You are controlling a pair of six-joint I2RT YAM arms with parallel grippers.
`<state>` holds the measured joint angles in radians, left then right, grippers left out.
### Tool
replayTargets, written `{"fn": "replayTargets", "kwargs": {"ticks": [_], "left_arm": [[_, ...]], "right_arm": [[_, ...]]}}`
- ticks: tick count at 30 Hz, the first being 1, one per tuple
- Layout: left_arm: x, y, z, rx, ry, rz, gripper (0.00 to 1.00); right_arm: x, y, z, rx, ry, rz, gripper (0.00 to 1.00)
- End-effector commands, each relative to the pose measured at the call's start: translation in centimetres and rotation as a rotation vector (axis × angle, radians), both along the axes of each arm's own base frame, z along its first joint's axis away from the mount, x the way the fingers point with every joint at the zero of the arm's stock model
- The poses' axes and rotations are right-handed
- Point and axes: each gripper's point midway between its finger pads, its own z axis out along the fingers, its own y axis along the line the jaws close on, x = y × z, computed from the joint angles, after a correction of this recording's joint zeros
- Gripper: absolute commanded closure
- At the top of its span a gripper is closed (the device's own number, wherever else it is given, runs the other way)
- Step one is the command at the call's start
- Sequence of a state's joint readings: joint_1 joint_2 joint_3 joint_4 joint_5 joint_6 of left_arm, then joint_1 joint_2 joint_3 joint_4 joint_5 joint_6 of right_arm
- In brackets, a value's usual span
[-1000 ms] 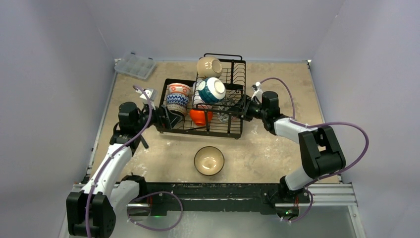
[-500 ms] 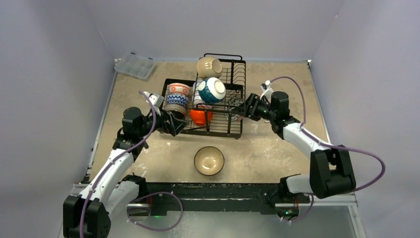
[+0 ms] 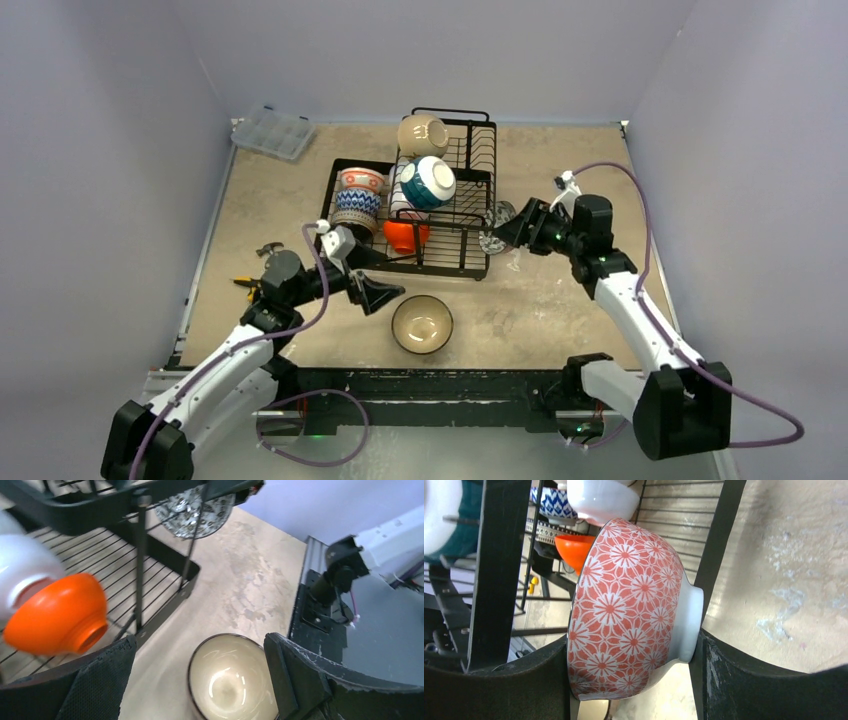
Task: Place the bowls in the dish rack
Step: Turn the bowl upside down on the dish rack.
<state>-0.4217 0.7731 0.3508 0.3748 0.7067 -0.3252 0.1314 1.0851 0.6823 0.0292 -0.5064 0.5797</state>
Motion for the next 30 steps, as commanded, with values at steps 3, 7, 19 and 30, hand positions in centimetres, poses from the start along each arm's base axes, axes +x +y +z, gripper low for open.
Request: {"fn": "replayTargets", "kwargs": {"ticks": [3, 7, 19, 30], "left_arm": [[-3.9, -2.5, 2.4, -0.04, -0.33, -0.19, 0.04], [-5.1, -4.6, 2.0, 0.027, -0.435, -0.277, 0.05], [-4.9, -12.7, 1.2, 0.256, -0.7, -0.322, 0.2], [-5.4, -18.3, -1.1, 0.314, -0.816, -0.314, 0.38]], "right_arm": [[-3.6, -0.3, -0.2, -0.018, 0.042, 0.035, 1.0], [-5.7, -0.2, -0.6, 0.007, 0.084, 0.039, 1.0], [-9.6, 0.9, -1.0, 0.116, 0.157, 0.089, 1.0], [-10.6, 2.0, 1.2, 0.221, 0.157, 0.132, 1.0]]}}
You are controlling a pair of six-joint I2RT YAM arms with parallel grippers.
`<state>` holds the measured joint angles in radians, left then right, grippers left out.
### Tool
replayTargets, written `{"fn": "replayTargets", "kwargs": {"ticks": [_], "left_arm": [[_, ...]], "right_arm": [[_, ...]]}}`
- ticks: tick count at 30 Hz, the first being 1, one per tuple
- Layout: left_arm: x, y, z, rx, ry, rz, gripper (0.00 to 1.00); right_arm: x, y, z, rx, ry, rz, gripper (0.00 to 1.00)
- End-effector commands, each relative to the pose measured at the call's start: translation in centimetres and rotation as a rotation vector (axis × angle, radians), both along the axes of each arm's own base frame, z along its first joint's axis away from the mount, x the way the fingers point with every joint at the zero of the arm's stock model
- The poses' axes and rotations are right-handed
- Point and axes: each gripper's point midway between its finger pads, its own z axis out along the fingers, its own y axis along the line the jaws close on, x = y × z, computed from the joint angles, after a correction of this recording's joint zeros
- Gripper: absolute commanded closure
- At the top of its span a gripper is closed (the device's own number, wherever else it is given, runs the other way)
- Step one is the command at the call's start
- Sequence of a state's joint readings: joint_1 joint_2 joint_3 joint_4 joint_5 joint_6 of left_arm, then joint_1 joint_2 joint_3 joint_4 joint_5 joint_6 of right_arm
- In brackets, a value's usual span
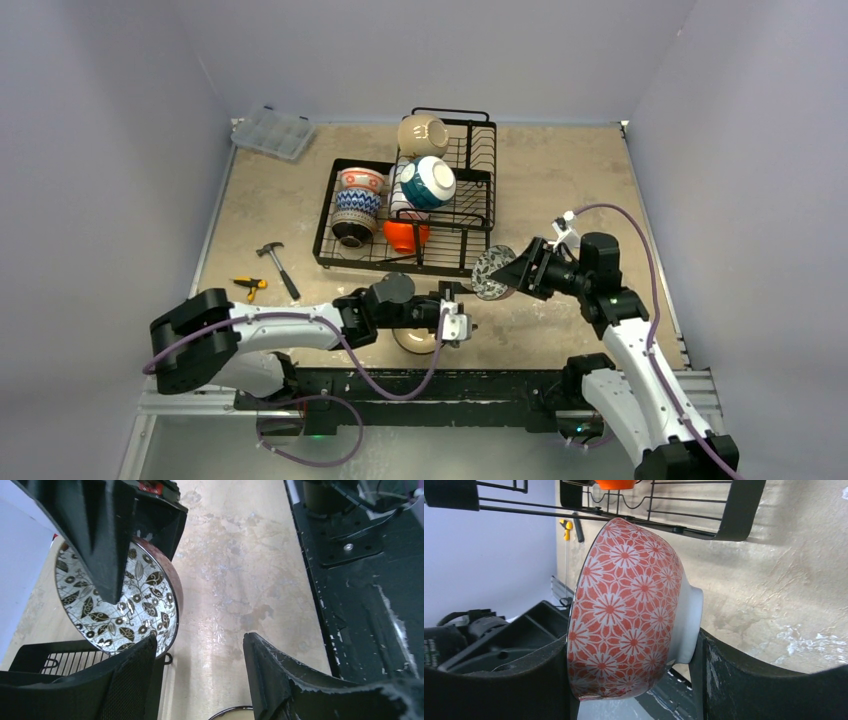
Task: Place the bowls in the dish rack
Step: Turn the bowl upside down on the dish rack.
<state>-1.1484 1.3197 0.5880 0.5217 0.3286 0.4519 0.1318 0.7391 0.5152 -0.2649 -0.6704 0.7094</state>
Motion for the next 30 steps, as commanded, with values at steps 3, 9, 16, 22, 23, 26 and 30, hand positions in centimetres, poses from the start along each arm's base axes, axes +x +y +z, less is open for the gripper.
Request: {"fn": "replayTargets", "kwargs": {"ticks": [3, 9, 16, 22, 23, 26, 30], "left_arm": [[2.0, -2.5, 2.4, -0.059, -0.21, 0.103, 0.41], [3.4, -3.2, 2.1, -0.048, -0.259, 0.172, 0.49], [4.2, -3.7, 2.3, -0.055, -0.265, 0.205, 0.92], [3.5, -3.5, 3.3, -0.097, -0.207, 0.194, 1.0], [3.2, -3.4, 3.7, -0.11, -0.188, 0.191, 1.0], [2.4, -3.0, 4.2, -0.118, -0.138, 0.163, 1.0], [1.5, -2.0, 4.7, -0.114, -0.057, 0.124, 1.0]], "right_arm": [[-0.4, 1.0, 2.8, 0.09, -0.053, 0.04, 1.0], [-0.7, 1.2, 2.8, 0.111, -0.046, 0.051, 1.0], [-0.8, 1.2, 3.0, 0.114, -0.056, 0.059, 1.0], [-0.5, 1.0, 3.4, 0.077, -0.112, 0.066, 0.77], [-0.6, 0.9, 3.4, 0.068, -0.12, 0.071, 0.65], [-0.4, 0.7, 4.1, 0.027, -0.179, 0.091, 0.29], [-0.1, 0.5, 6.0, -0.03, -0.336, 0.143, 0.02]]}}
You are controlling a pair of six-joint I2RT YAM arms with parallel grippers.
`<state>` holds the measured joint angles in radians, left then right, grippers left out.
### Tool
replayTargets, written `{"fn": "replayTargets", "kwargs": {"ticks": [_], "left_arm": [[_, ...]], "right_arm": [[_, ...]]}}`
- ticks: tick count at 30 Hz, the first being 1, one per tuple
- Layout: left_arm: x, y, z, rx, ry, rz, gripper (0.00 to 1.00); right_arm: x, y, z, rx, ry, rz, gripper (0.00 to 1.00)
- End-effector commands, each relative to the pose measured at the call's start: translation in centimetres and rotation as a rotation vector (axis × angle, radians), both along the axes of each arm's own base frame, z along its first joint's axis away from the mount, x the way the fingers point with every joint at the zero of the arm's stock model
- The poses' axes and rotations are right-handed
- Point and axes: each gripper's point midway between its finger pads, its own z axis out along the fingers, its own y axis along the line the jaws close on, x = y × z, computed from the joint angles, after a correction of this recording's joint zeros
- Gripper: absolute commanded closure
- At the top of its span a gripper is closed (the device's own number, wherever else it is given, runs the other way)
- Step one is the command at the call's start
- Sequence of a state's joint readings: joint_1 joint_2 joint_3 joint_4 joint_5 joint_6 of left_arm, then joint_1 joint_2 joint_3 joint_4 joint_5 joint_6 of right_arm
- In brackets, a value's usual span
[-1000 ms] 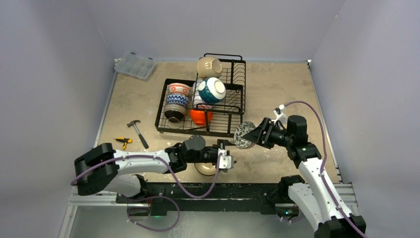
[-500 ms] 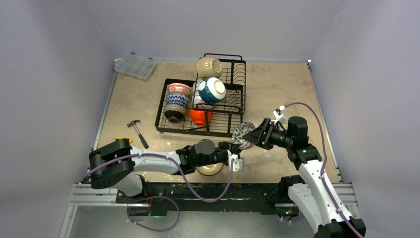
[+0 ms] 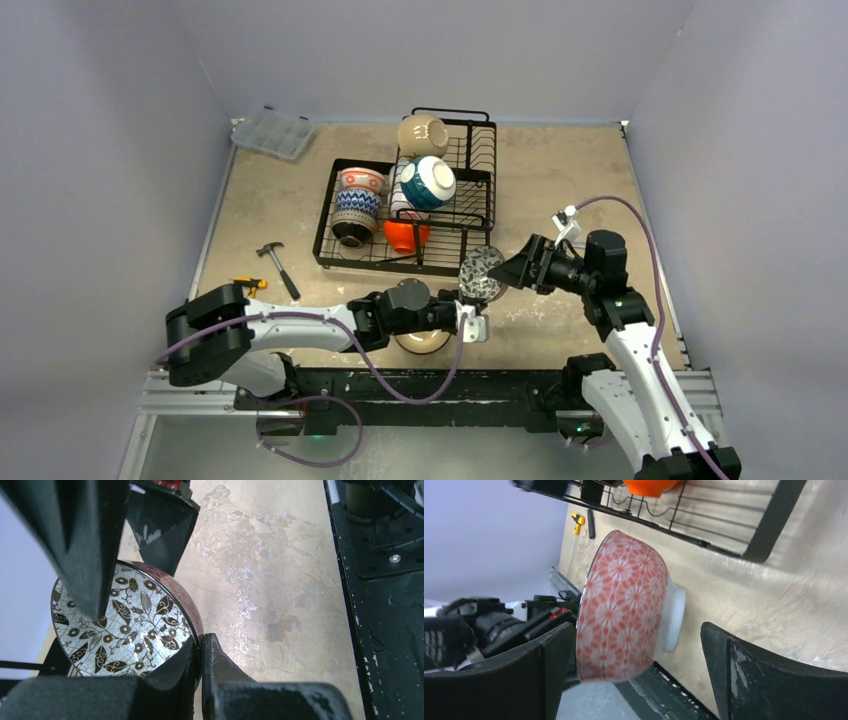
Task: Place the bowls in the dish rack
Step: Turn the bowl upside down on the dish rack.
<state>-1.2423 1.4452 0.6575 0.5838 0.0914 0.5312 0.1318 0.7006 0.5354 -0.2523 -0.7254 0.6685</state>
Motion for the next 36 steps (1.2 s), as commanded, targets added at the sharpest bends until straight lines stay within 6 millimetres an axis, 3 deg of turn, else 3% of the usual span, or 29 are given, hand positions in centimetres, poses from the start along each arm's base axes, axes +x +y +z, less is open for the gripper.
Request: {"fn": "replayTargets", "kwargs": {"ticks": [1, 4, 8, 20, 28, 36], "left_arm": [[-0.2, 0.9, 5.3, -0.145, 0.078, -0.014, 1.0], [-0.7, 2.0, 5.5, -0.147, 0.141, -0.039, 1.0], [-2.1, 3.8, 5.4, -0.122, 0.242, -0.138, 1.0], [-7.2, 8.5, 3.8, 0.068, 0.265, -0.398, 1.0], [-8.6, 9.8, 2.1, 0.188, 0.281, -0.507, 1.0], [-7.6, 10.3, 2.4, 0.214, 0.294, -0.558, 1.0]], "right_arm": [[0.6, 0.0, 4.7, -0.051, -0.285, 0.082, 0.01], [0.5, 0.4, 7.0, -0.055, -0.447, 0.138, 0.01], [-1.3, 1.2, 10.1, -0.028, -0.696, 0.258, 0.01], [-7.9, 1.6, 11.6, -0.153, -1.367, 0.568, 0.01], [-8.4, 2.2, 11.3, -0.142, -1.484, 0.726, 0.01], [-6.6, 2.8, 10.9, -0.16, -1.494, 0.815, 0.03]]}}
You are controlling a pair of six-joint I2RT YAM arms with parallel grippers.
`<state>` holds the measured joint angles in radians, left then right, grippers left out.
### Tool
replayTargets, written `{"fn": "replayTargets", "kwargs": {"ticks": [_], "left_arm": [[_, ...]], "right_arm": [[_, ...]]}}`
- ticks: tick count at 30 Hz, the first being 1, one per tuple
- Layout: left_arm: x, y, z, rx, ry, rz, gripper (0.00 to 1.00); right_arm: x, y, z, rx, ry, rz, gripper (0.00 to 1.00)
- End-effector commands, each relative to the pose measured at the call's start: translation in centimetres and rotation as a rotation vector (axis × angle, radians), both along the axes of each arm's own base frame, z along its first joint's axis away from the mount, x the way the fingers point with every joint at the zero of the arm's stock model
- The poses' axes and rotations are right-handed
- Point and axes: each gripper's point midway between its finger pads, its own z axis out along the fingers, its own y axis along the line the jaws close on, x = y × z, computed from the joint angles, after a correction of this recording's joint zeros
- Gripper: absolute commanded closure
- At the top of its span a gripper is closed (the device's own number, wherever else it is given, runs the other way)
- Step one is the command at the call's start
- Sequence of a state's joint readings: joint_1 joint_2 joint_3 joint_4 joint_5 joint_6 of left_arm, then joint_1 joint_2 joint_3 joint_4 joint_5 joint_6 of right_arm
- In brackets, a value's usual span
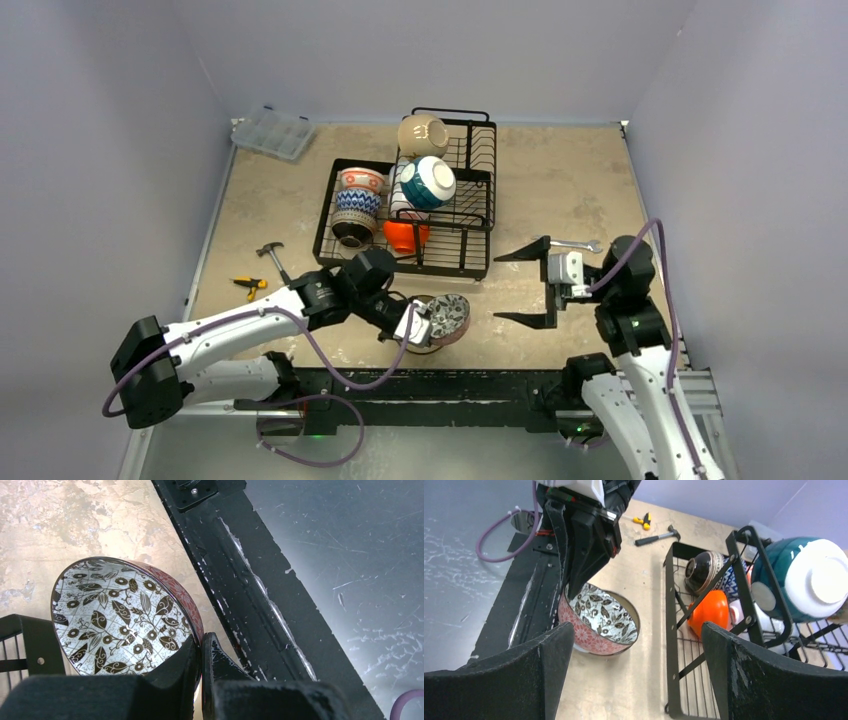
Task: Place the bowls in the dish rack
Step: Turn the bowl upside down on the dish rack.
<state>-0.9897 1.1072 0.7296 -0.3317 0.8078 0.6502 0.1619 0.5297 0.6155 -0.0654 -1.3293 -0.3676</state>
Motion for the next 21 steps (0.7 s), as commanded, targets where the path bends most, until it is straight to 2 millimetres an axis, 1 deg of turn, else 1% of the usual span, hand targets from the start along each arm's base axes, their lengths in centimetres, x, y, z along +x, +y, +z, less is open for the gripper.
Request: {"fn": "replayTargets", "kwargs": {"ticks": [1, 6, 8, 11, 15, 21], "left_arm": [[0.3, -0.5, 3.3, -0.108, -0.048, -0.107, 1.0], [0.9, 0.3, 3.7, -0.103, -0.03, -0.128, 1.0], [1.0, 0.6, 3.8, -0.097, -0.029, -0.139, 1.0], [1.2, 0.9, 4.3, -0.099, -0.036, -0.151, 1.0], [1.2, 1.1, 4.8, -0.1, -0.038, -0.162, 1.0], [0.8, 1.2, 5.2, -0.095, -0.021, -0.199, 1.0]], "right_arm": [[0.3, 0.3, 1.0, -0.043, -0.107, 0.062, 0.03], [0.9, 1.7, 0.2, -0.102, -0.108, 0.104, 0.04], [0.7, 2.5, -0.2, -0.124, -0.107, 0.127, 0.05], [-0.2, 3.9, -0.9, -0.157, -0.125, 0.176, 0.06], [-1.3, 5.5, -2.5, -0.201, -0.139, 0.216, 0.08], [-2.6, 7.8, -4.0, -0.255, -0.147, 0.274, 0.13]]}}
